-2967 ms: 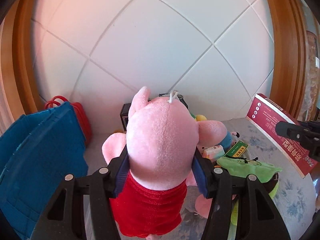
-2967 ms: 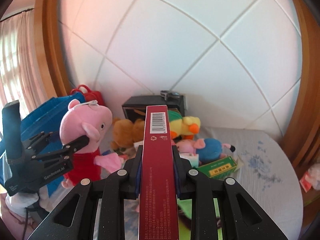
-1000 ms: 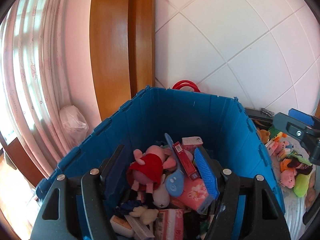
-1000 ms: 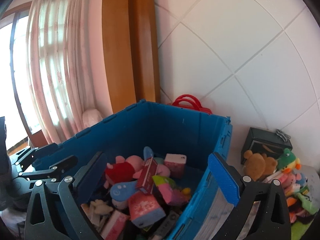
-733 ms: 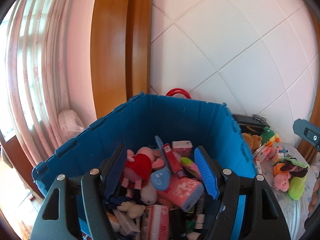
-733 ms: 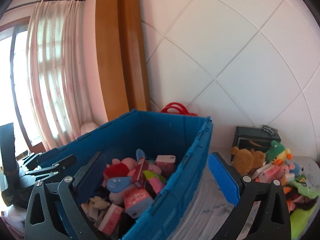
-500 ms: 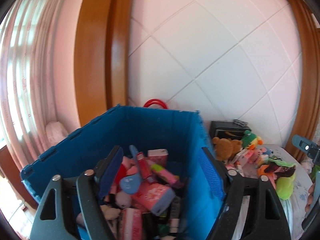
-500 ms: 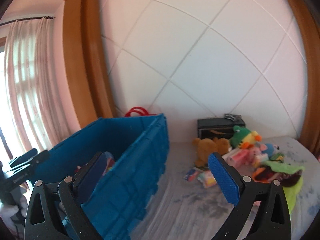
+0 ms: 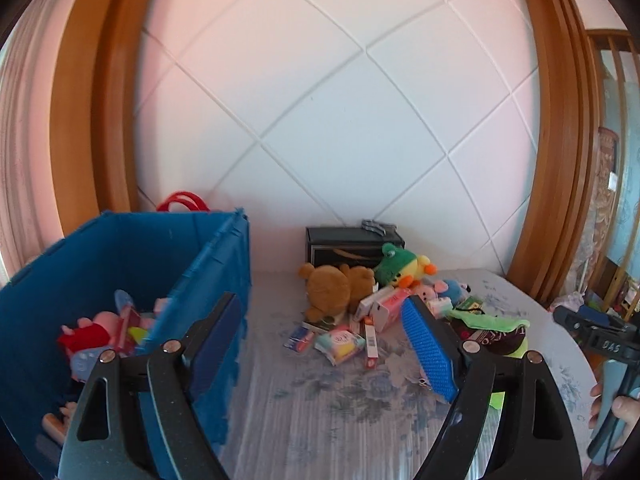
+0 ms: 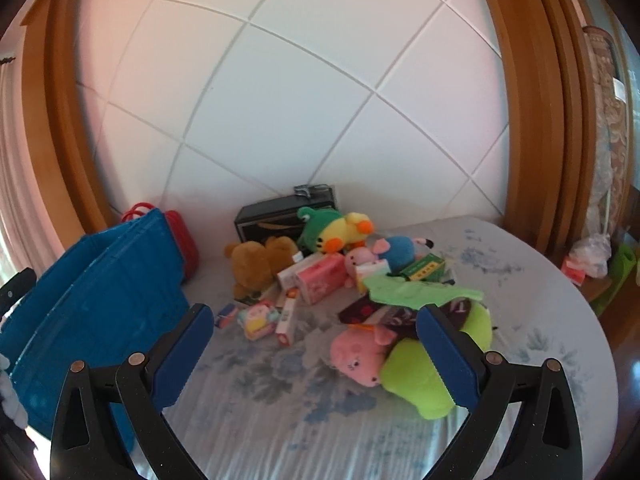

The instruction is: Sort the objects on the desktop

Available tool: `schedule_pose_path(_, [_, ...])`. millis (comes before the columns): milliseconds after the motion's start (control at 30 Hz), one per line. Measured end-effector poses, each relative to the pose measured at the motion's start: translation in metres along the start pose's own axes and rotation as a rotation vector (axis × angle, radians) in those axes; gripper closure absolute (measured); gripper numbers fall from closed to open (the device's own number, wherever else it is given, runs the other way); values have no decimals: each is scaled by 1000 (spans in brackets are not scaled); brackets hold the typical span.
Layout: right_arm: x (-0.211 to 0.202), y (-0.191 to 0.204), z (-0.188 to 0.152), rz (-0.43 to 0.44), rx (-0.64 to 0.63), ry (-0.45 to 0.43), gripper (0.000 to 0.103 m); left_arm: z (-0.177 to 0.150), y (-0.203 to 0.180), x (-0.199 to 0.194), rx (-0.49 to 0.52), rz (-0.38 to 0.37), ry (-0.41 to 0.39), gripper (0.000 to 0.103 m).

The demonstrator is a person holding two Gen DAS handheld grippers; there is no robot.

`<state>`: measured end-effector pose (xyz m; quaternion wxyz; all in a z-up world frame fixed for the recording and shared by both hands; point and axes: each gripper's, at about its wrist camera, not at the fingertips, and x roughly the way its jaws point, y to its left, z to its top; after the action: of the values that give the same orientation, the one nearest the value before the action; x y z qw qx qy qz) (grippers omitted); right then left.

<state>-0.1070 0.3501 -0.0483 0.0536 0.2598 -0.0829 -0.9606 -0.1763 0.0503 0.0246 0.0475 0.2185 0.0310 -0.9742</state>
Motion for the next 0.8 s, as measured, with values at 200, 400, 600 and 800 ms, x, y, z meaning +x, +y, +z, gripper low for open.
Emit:
schedule_pose_path(200, [62, -67, 23, -35, 16, 105, 0, -3, -27, 105, 7, 26, 146, 21])
schedule_pose_path(400, [156, -126, 68, -62, 70, 219, 0, 5, -26, 236, 3, 47, 242, 20])
schedule_pose_path(600, [305, -169, 123, -96, 79, 373, 0, 27, -22, 389, 31, 69, 331, 21])
schedule_pose_path(800, [468, -202, 143, -102, 125, 533, 0, 17, -8, 527, 62, 120, 473, 20])
